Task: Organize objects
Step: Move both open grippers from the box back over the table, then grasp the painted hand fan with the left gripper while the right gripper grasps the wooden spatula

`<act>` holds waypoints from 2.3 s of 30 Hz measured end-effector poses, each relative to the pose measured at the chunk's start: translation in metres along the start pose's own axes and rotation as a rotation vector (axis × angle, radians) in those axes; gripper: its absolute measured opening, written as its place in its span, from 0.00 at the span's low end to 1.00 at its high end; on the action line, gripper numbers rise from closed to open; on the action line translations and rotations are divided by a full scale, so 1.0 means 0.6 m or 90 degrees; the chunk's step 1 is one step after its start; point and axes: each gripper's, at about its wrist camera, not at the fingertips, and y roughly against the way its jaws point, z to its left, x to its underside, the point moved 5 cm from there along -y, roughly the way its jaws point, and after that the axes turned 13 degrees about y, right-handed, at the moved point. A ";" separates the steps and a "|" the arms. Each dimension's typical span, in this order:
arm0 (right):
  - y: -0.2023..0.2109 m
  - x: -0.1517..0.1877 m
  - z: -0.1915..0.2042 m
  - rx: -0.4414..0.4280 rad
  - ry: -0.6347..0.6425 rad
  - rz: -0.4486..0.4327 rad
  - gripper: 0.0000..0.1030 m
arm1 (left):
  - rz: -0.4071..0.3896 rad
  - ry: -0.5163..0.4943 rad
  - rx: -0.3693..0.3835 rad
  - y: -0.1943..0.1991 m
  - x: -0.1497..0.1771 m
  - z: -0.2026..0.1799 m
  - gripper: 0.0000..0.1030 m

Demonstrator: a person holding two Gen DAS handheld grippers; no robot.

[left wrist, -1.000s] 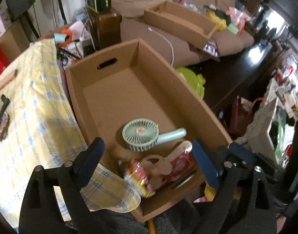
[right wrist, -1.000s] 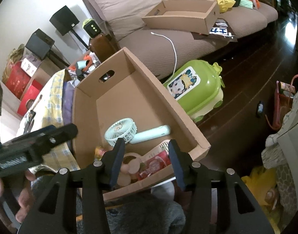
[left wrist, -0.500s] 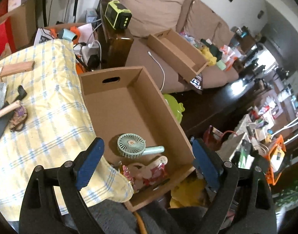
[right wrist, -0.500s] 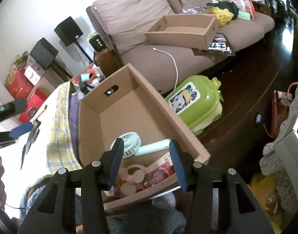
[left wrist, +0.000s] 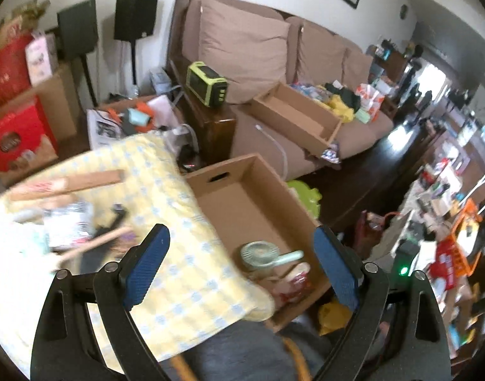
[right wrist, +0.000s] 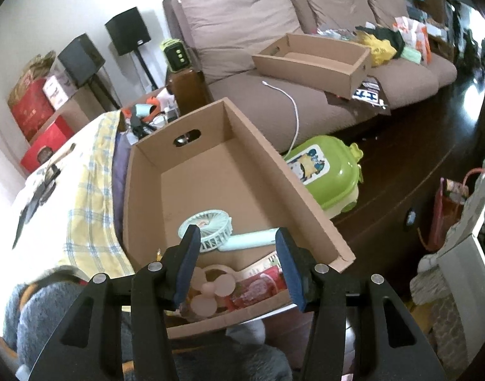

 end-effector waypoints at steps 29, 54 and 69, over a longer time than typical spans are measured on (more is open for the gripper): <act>0.149 -0.118 0.189 -0.014 0.215 -0.119 0.79 | -0.073 0.265 -0.262 0.179 0.152 0.501 0.88; -0.155 -0.243 0.497 -0.248 0.254 0.108 0.79 | -0.089 0.350 -0.172 0.089 0.148 0.729 0.86; -0.176 -0.244 0.544 -0.309 0.257 0.129 0.53 | -0.091 0.359 -0.108 0.055 0.119 0.728 0.86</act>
